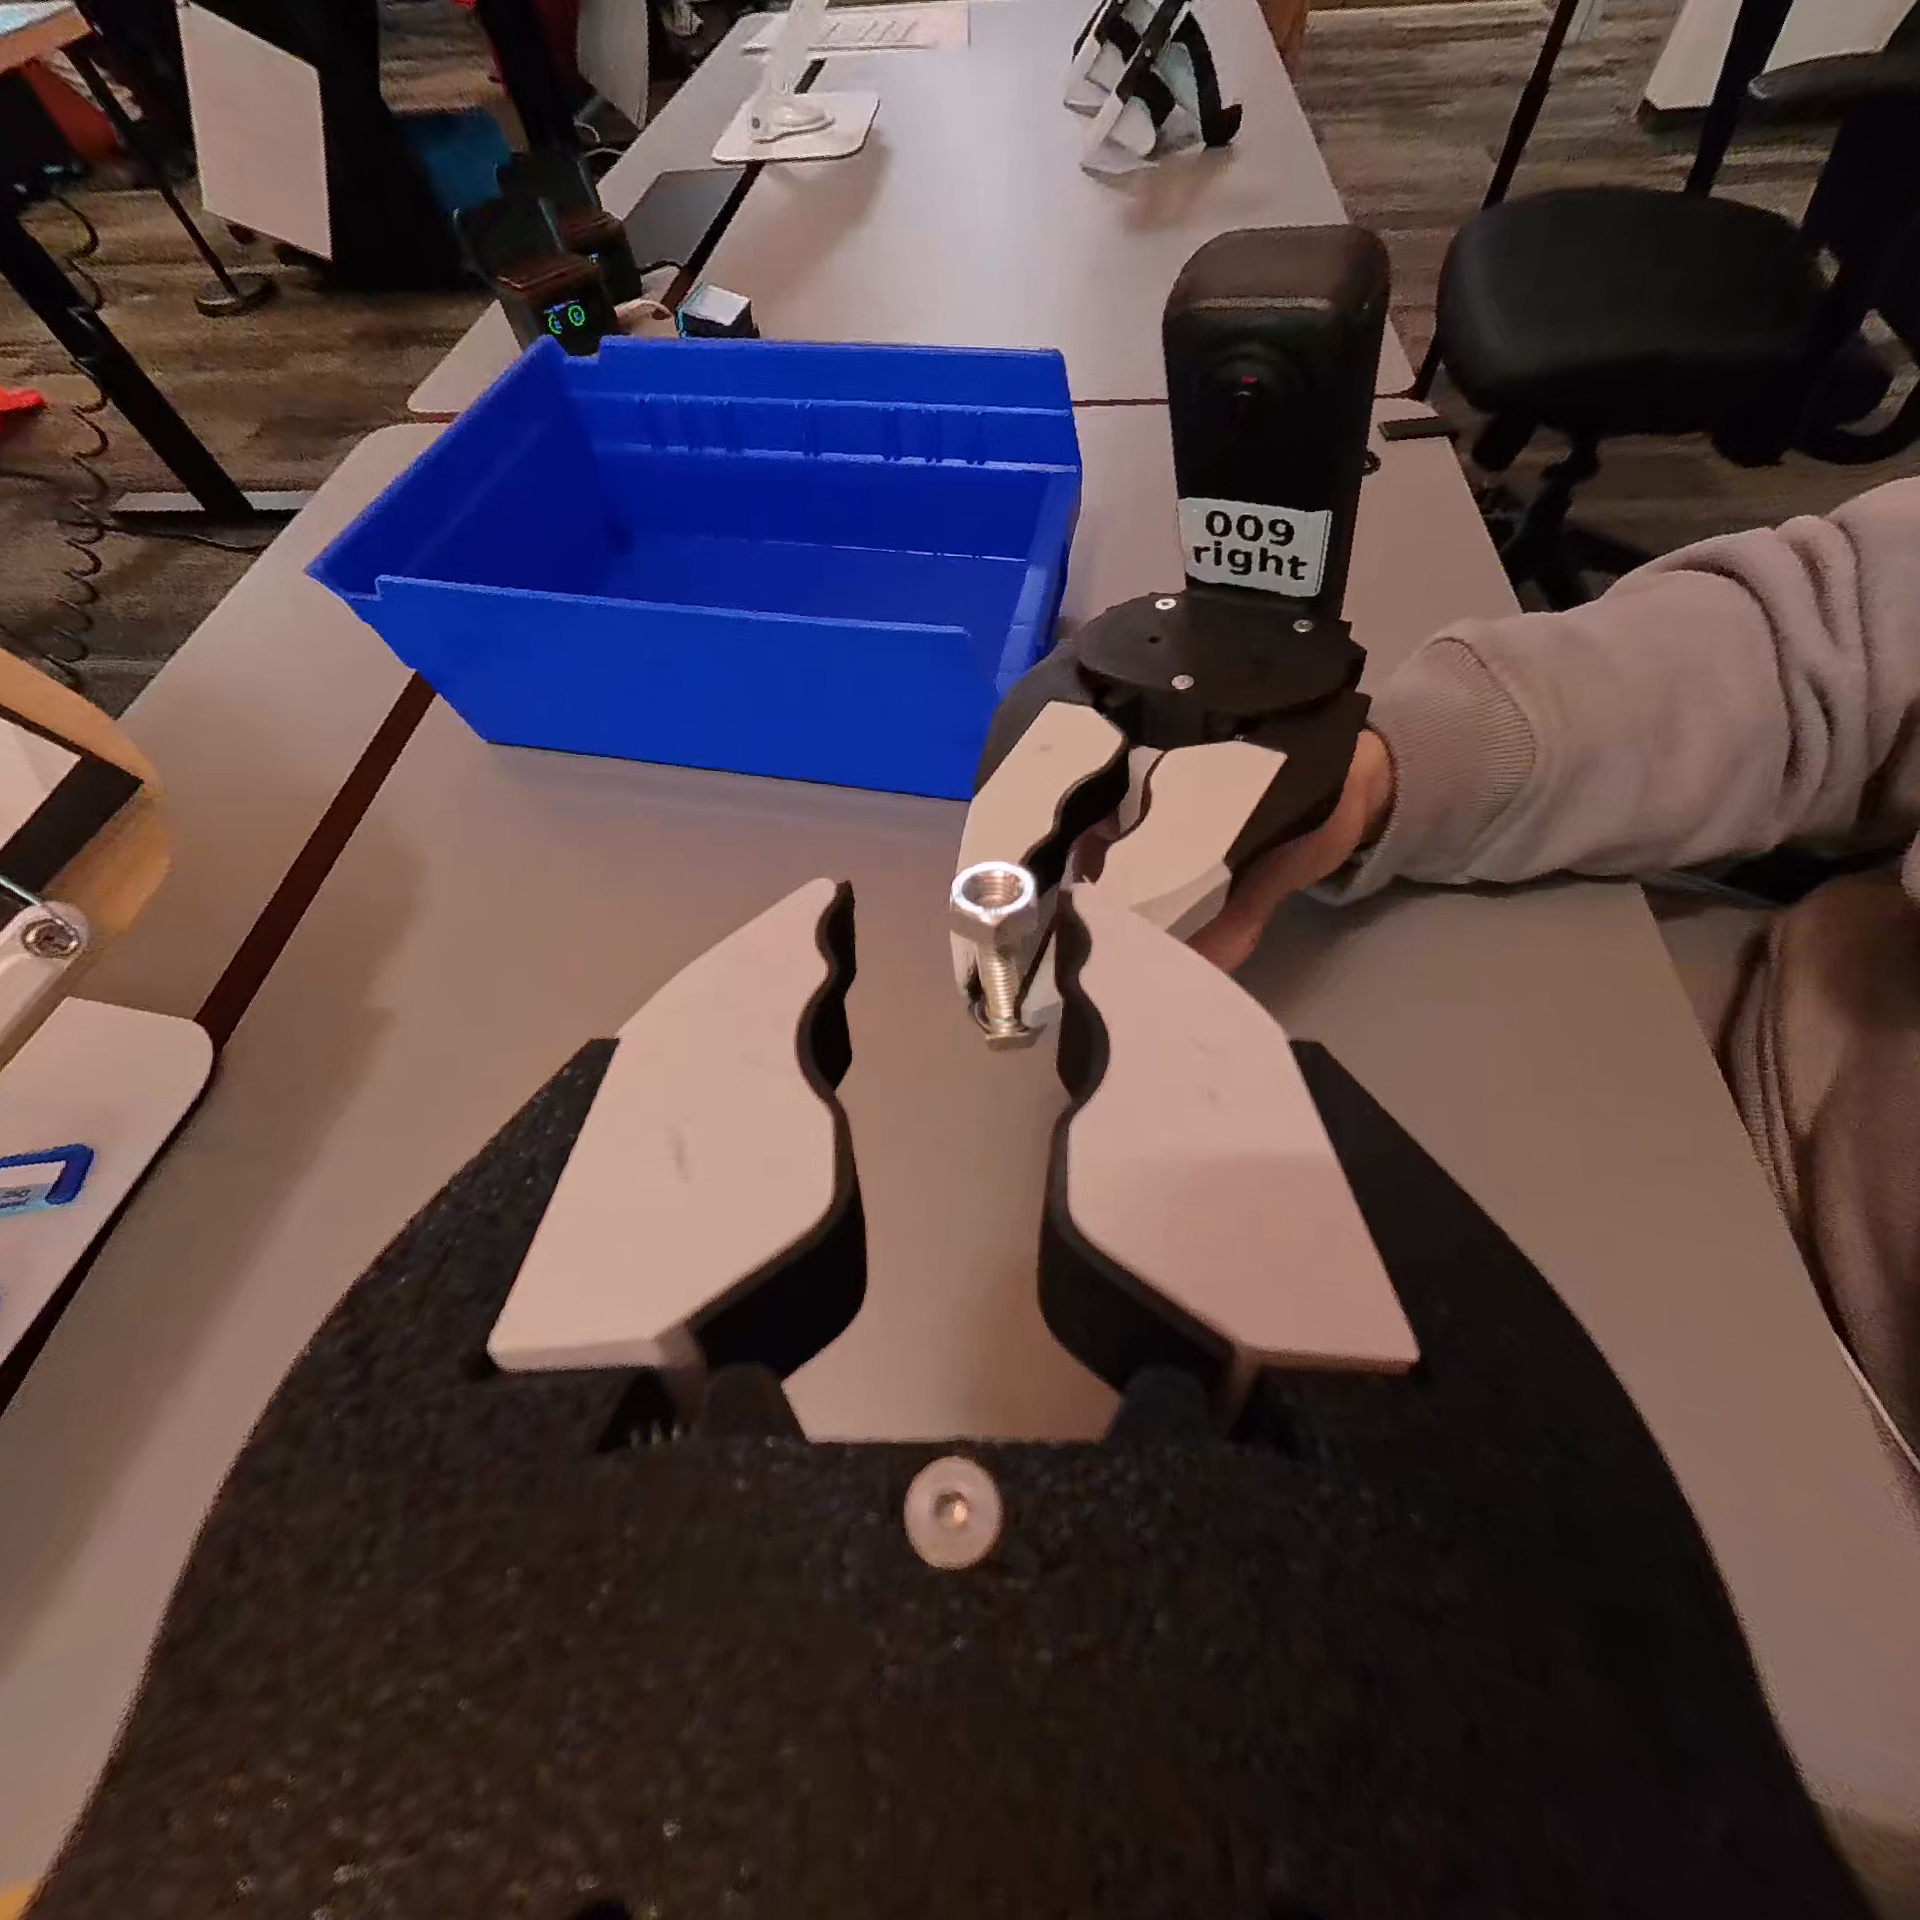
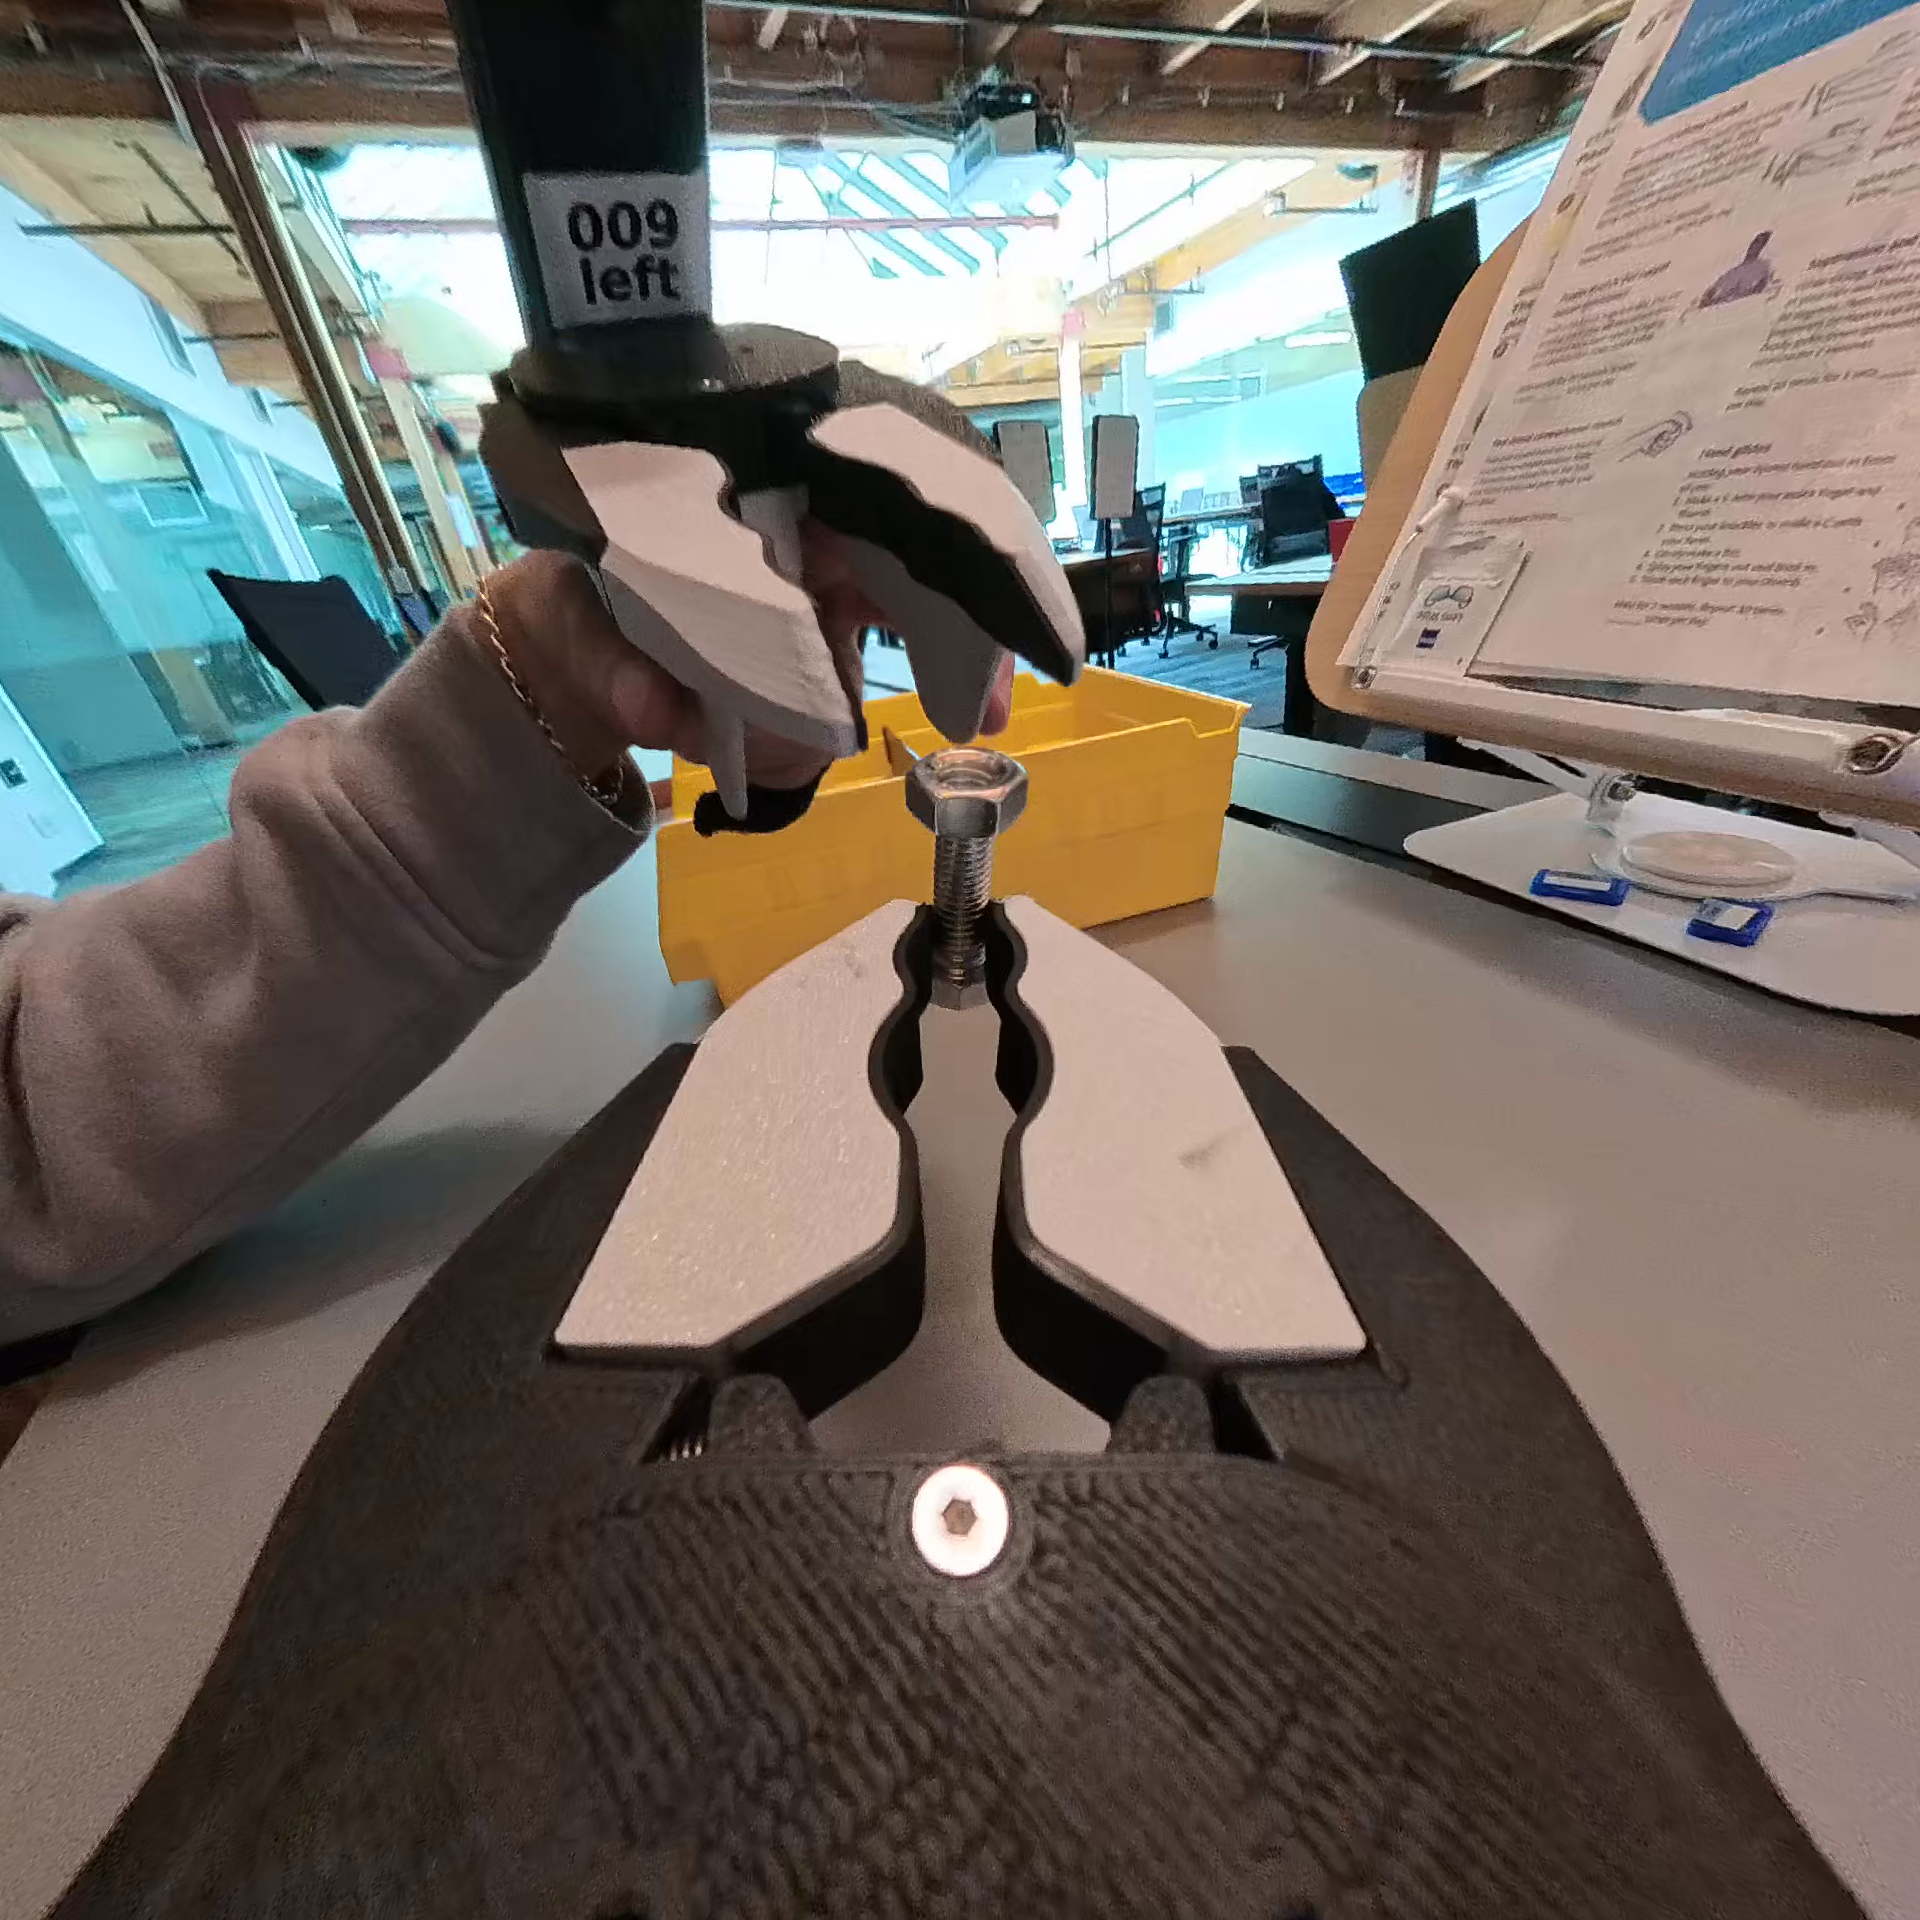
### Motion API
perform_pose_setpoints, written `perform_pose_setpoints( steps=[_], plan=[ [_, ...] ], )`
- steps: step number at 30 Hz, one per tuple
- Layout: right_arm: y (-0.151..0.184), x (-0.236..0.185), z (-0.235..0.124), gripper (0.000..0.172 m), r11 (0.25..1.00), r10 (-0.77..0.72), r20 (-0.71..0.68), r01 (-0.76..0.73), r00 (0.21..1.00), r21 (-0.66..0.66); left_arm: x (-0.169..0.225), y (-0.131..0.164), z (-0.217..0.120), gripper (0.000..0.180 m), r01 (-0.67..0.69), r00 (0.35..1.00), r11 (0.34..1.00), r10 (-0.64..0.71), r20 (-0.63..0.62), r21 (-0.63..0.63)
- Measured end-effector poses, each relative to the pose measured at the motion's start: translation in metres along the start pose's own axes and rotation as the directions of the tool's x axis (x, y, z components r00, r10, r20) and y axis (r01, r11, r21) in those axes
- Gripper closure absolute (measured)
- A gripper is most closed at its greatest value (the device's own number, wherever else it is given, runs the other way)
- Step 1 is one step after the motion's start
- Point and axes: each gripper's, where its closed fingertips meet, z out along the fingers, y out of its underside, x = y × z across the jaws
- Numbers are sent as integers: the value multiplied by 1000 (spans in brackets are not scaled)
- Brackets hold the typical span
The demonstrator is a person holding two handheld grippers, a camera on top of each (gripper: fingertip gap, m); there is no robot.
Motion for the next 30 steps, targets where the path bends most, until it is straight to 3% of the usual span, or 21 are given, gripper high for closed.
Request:
perform_pose_setpoints(
  steps=[9, 19, 23, 30],
  plan=[
    [2, -1, 1, 163, 1000, -22, 0, 22, 1000, -13, -1, 8, 11, 144, 19, 1000, 999, -19, -19, -28],
    [2, 1, 0, 163, 1000, -25, -7, 25, 1000, -16, -13, 13, -2, 145, 29, 999, 999, -27, 45, -39],
    [2, 0, 1, 162, 999, -31, -9, 31, 999, -17, -3, 3, 1, 145, 20, 1000, 1000, -20, -8, 13],
    [1, 1, 0, 163, 999, -36, -12, 36, 999, -9, -1, 10, 13, 145, 12, 1000, 999, -13, -13, -33]
  ],
)
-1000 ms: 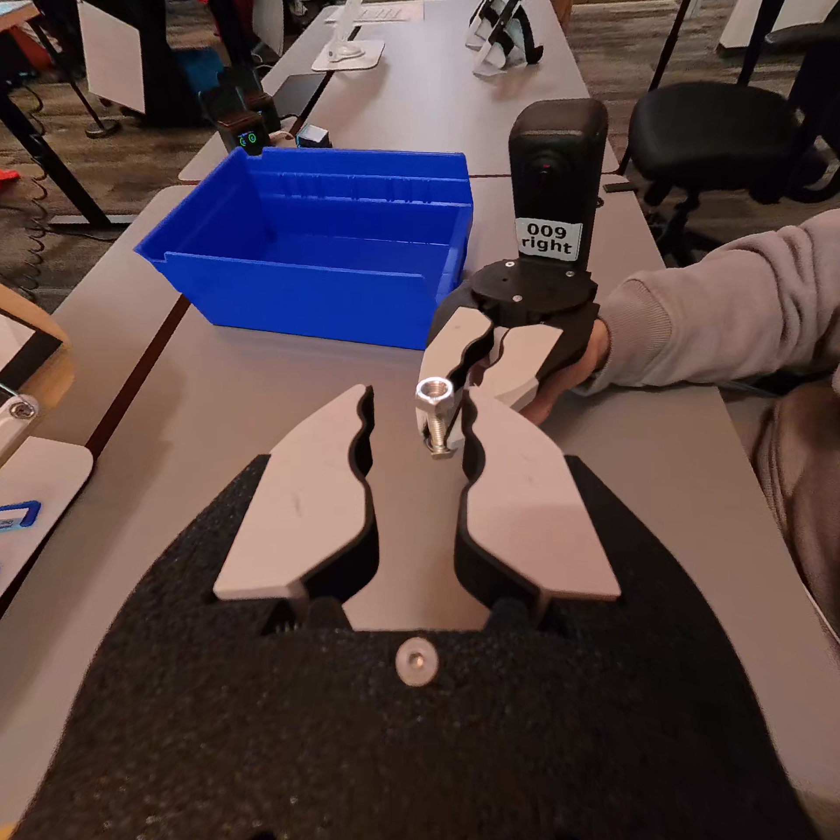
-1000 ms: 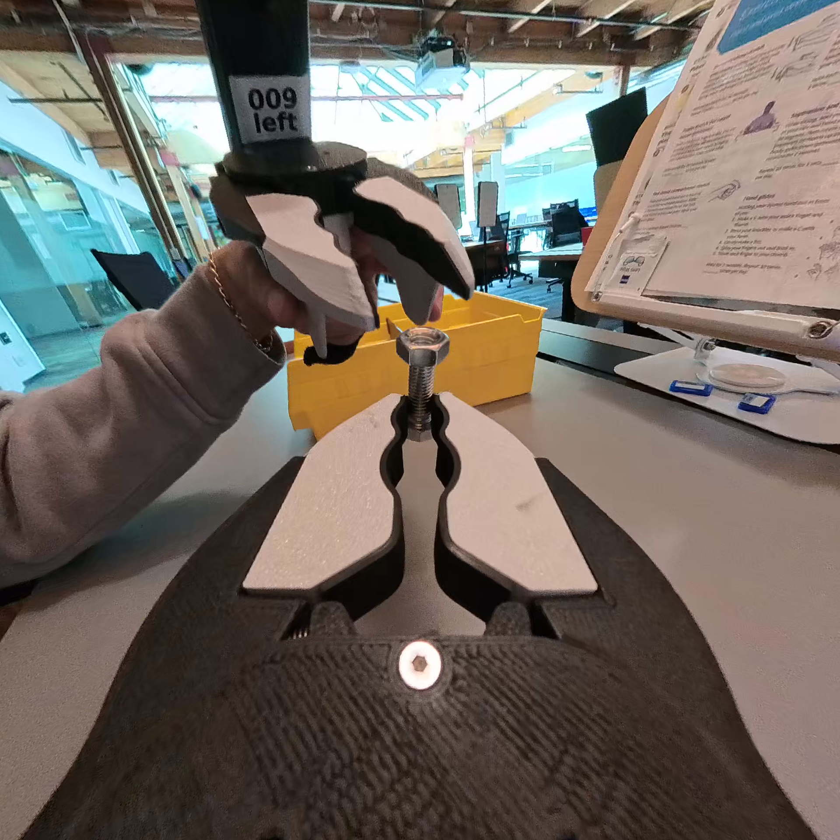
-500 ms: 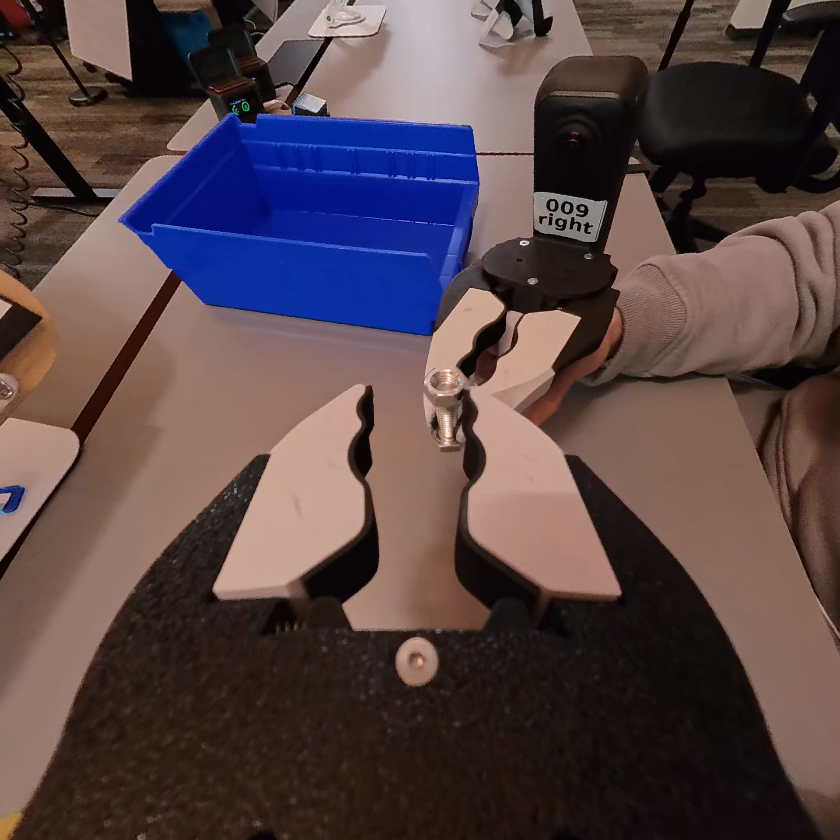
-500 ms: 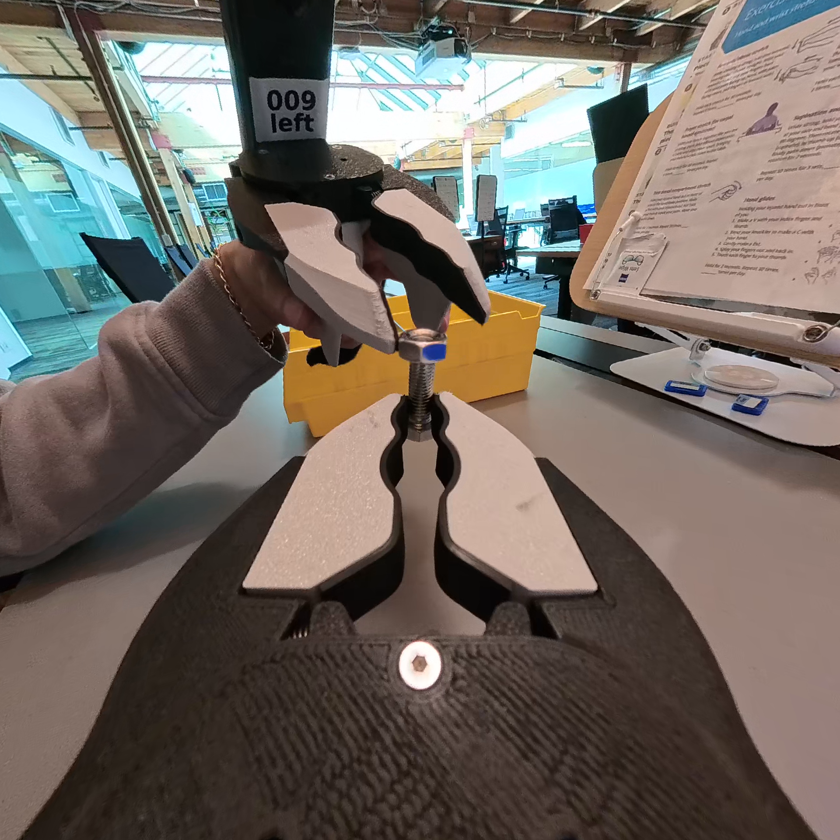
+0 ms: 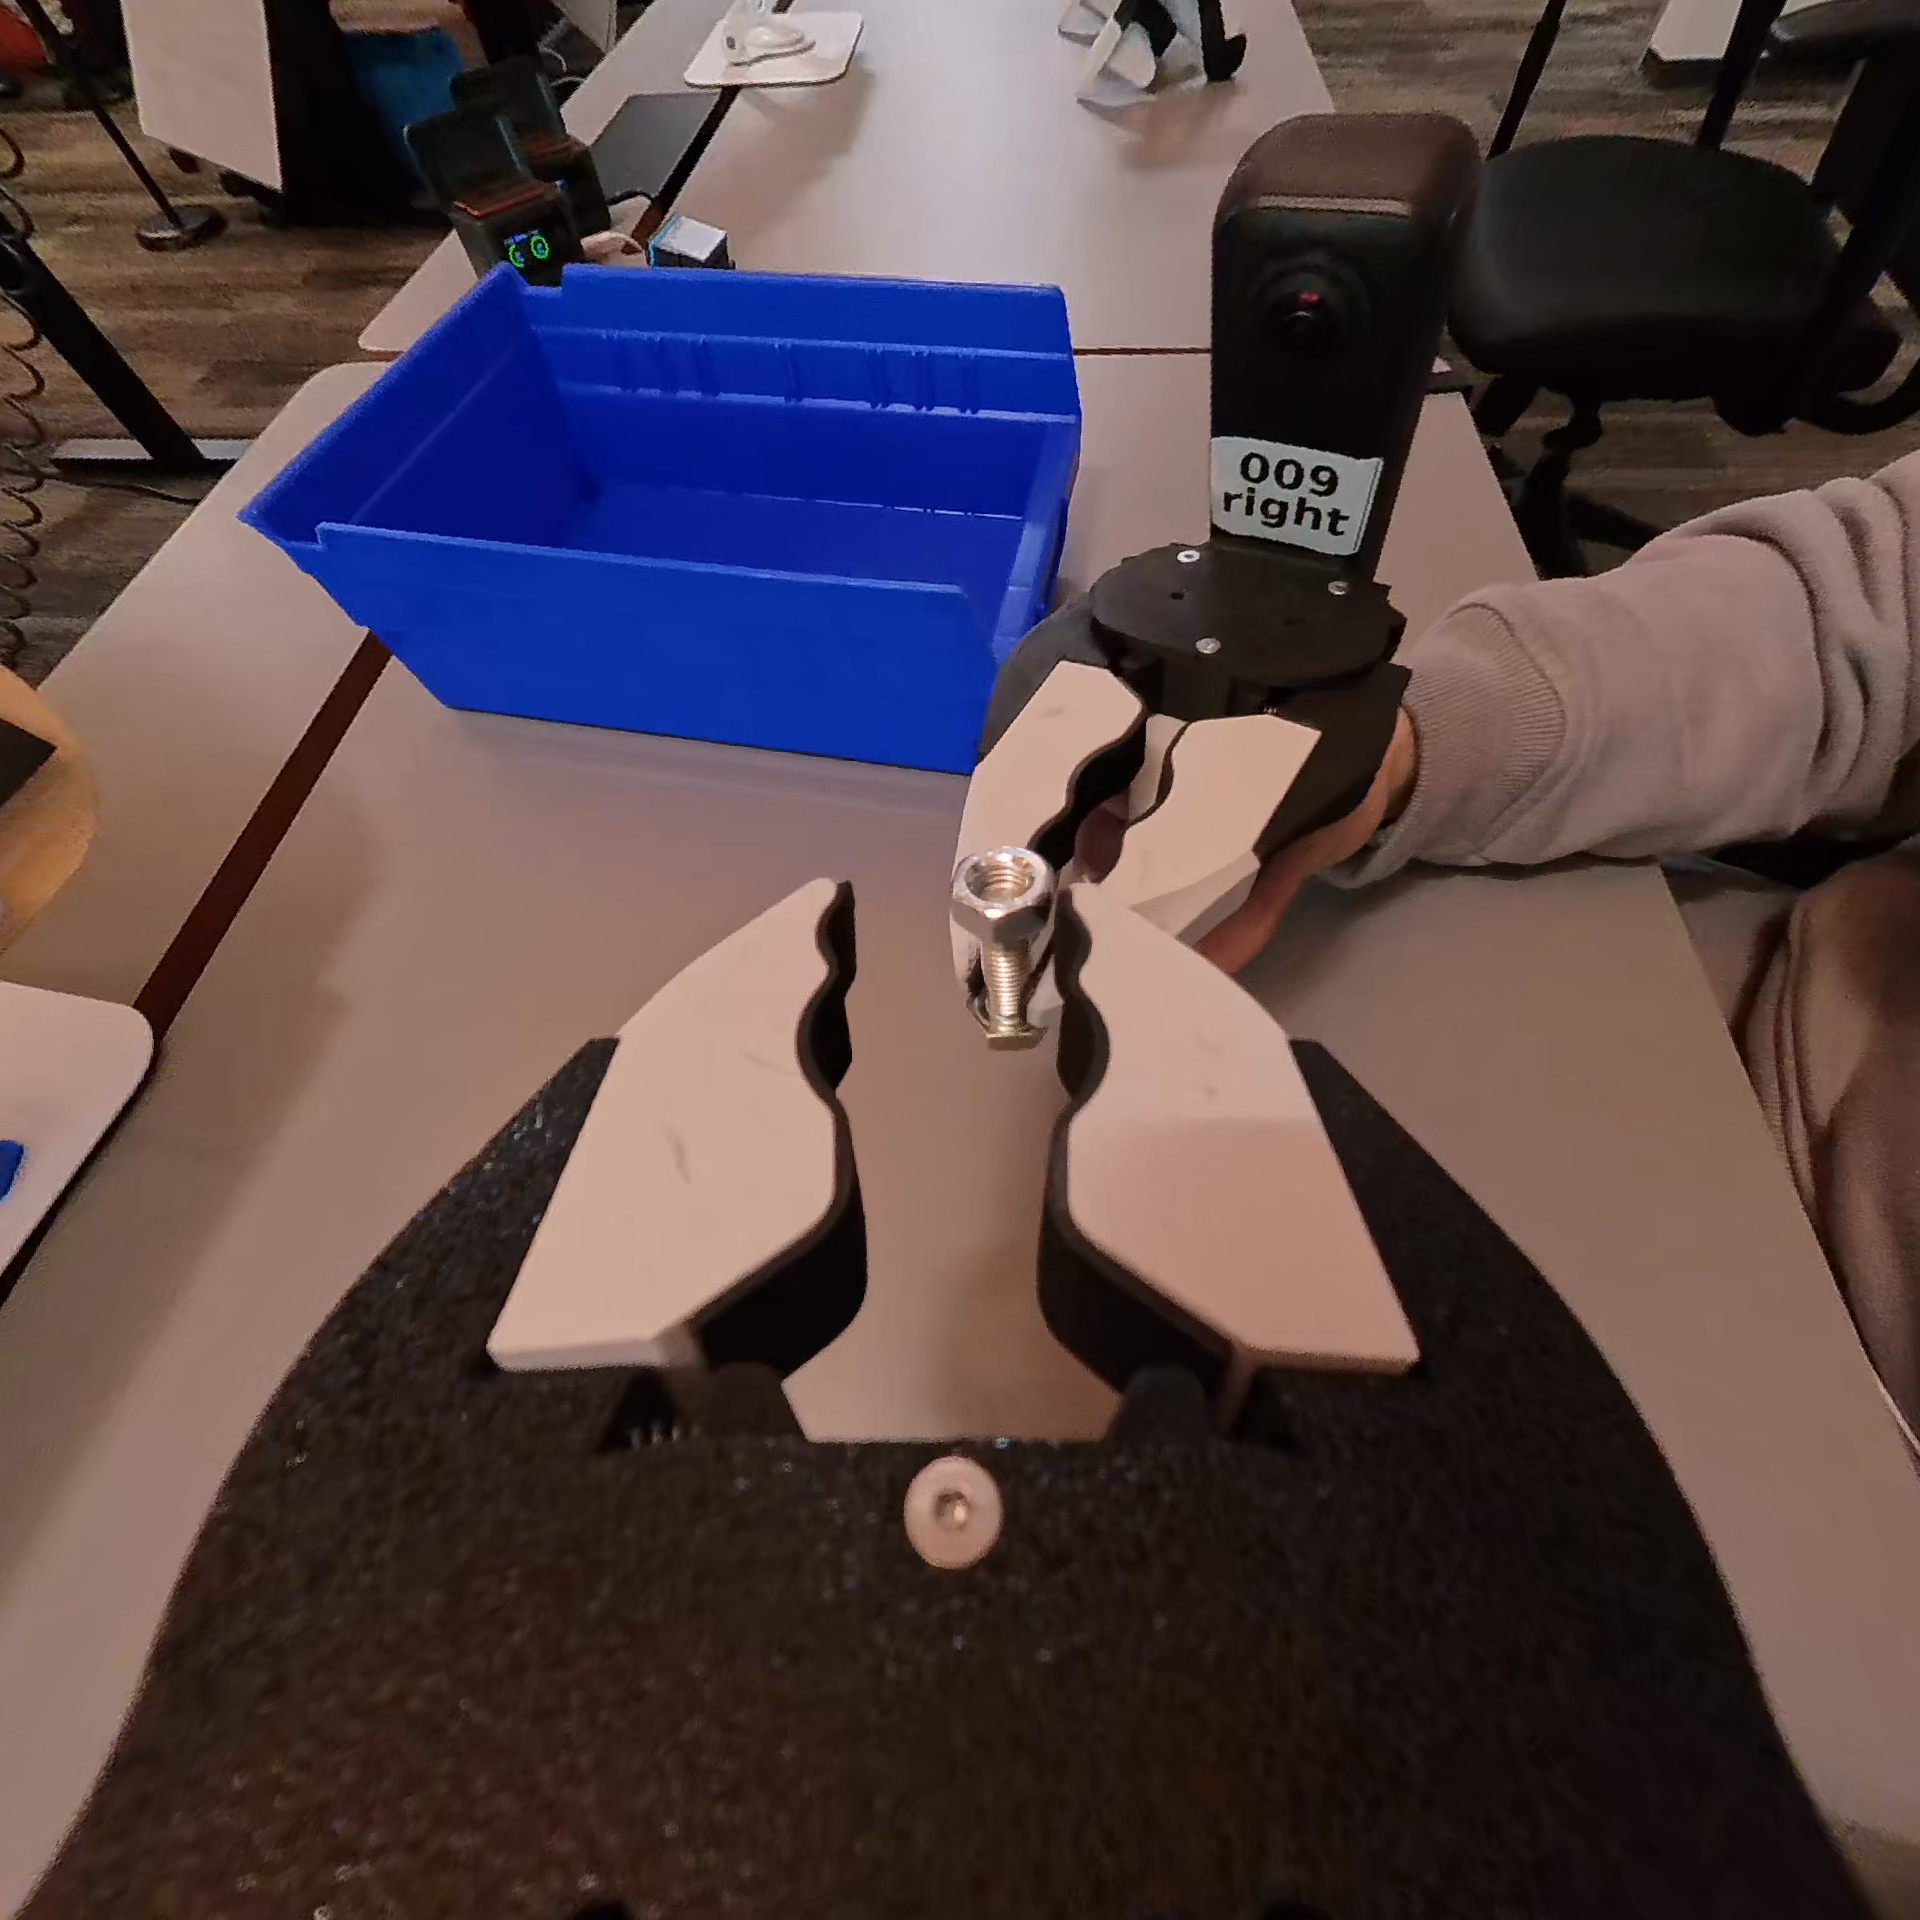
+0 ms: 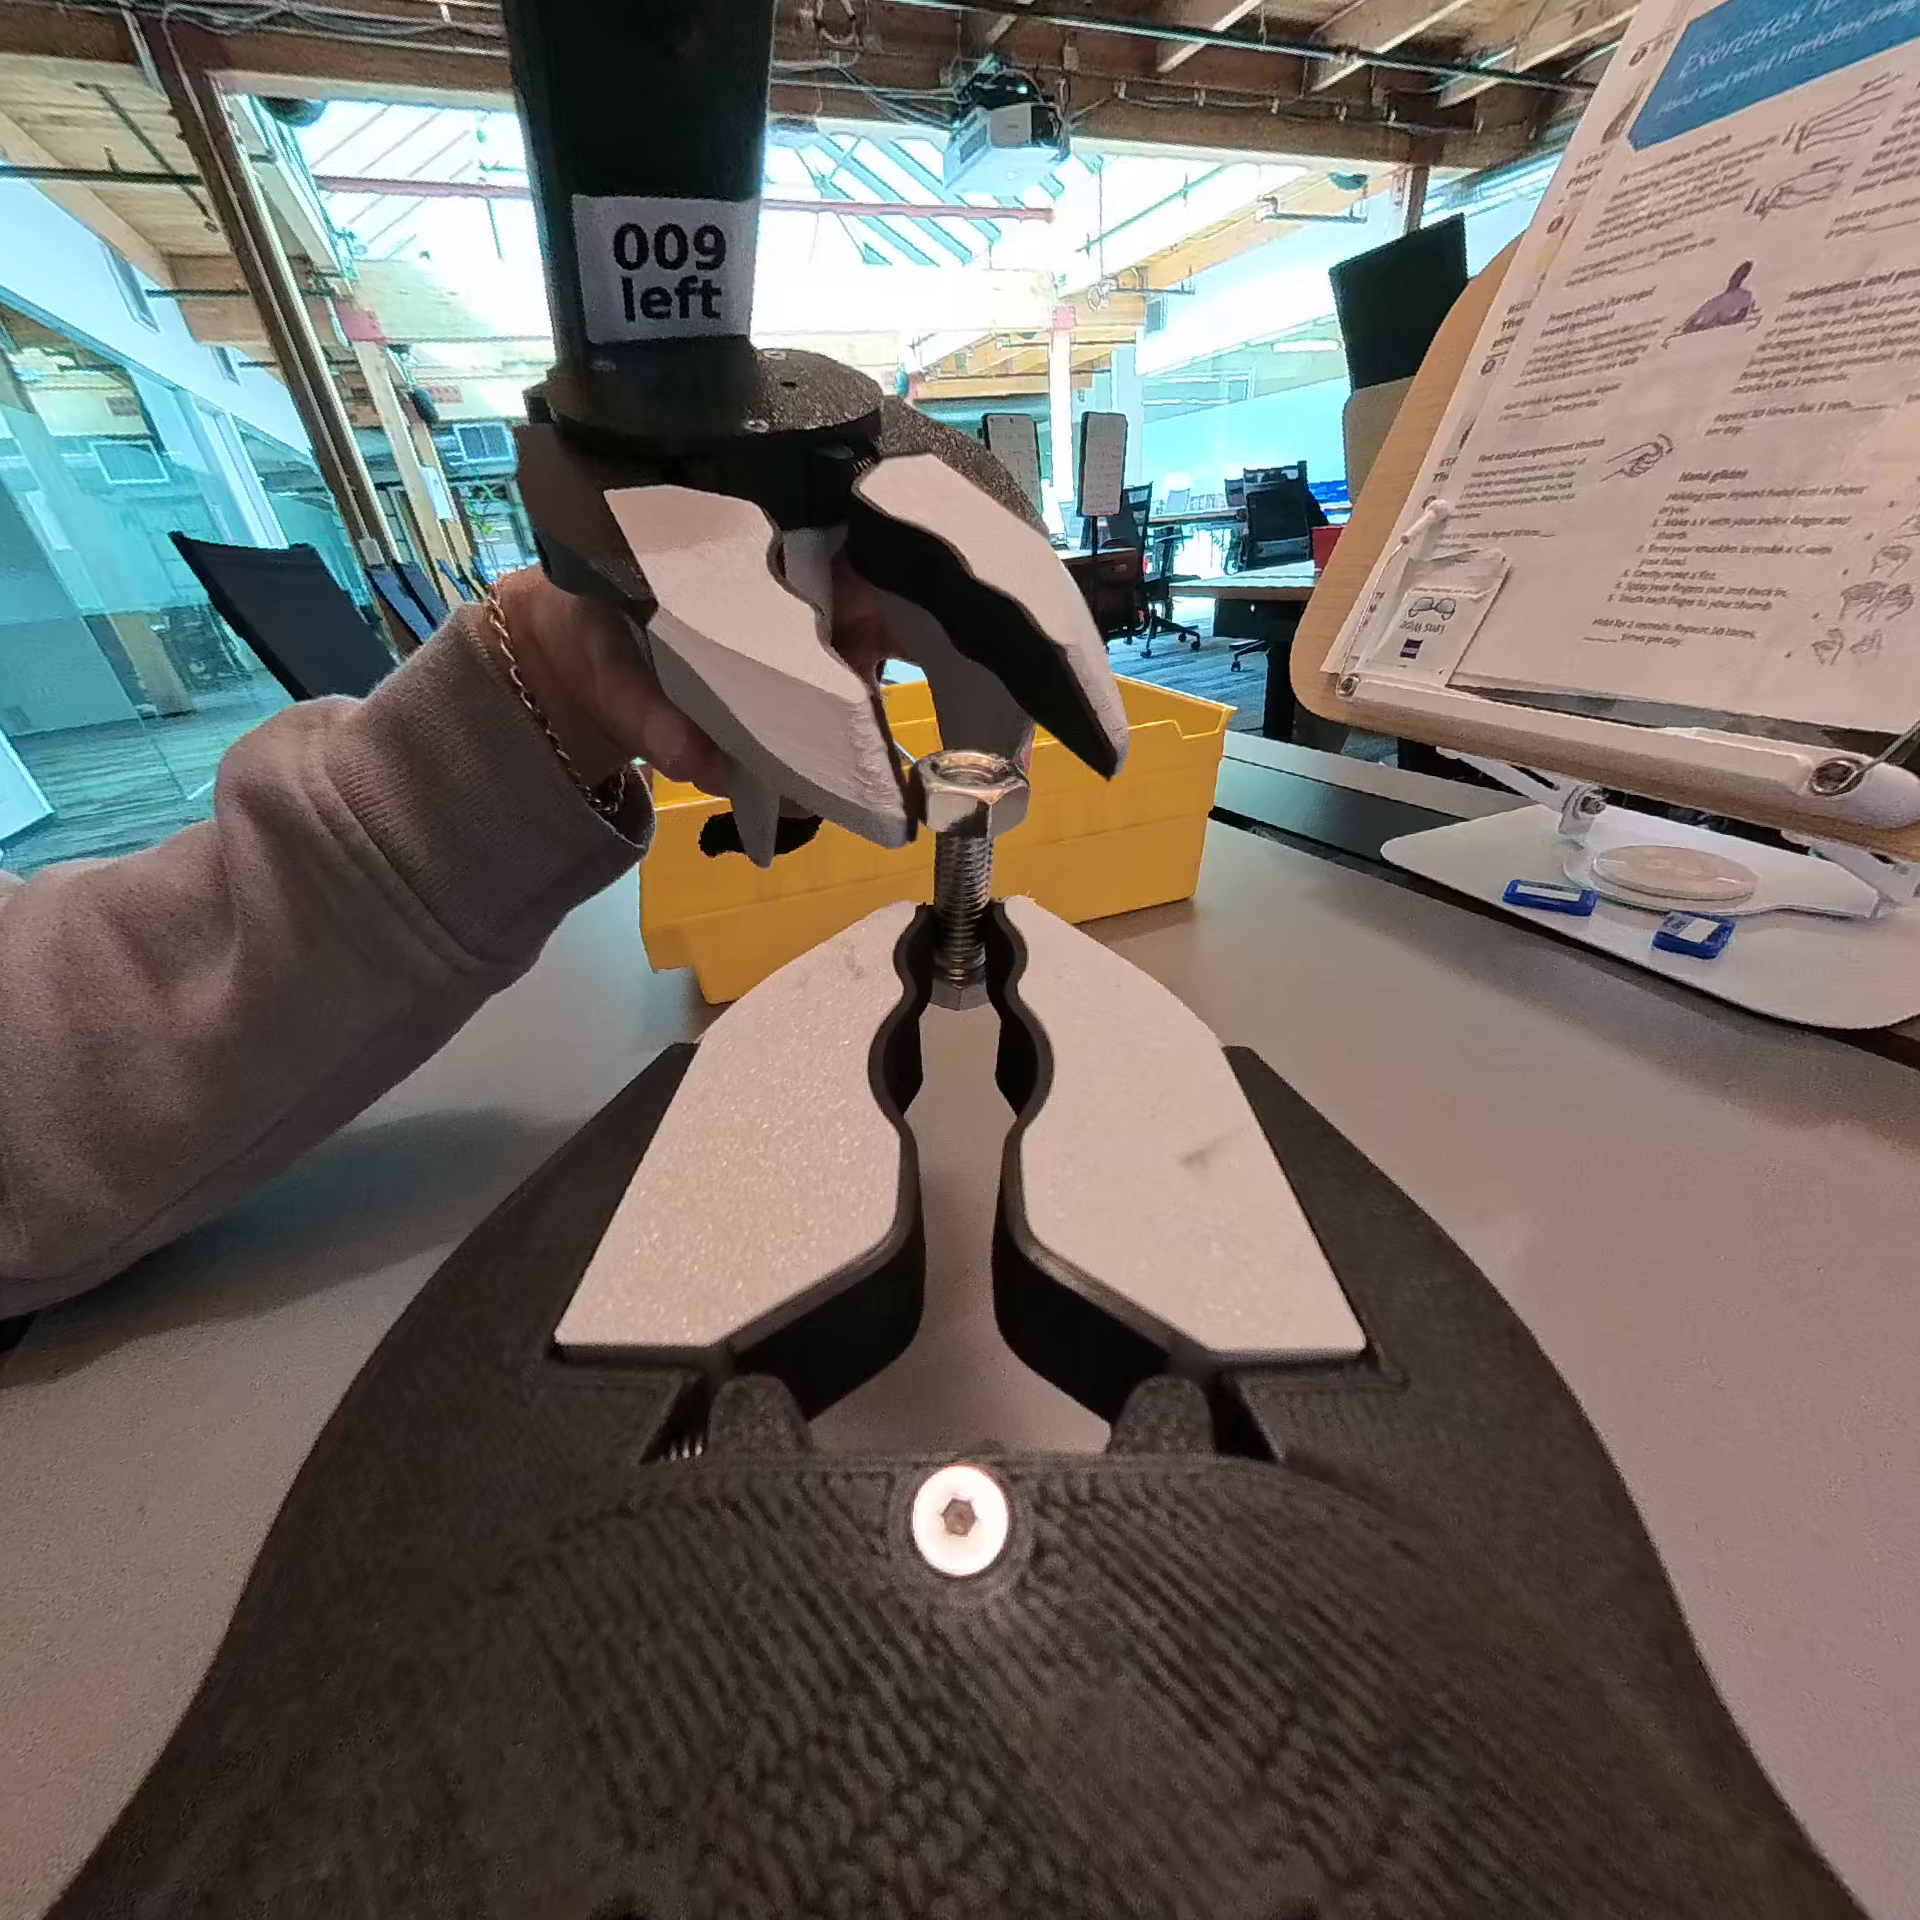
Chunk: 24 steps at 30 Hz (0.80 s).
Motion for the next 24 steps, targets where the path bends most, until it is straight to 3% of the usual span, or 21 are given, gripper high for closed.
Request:
perform_pose_setpoints(
  steps=[16, 24],
  plan=[
    [2, 0, 0, 162, 1000, -23, -7, 23, 1000, -10, 1, -5, -5, 145, 16, 1000, 999, -15, -18, 42],
    [1, 3, -1, 163, 1000, -17, -14, 17, 1000, -5, -11, 4, -9, 146, 32, 999, 999, -32, 39, 9]
  ],
)
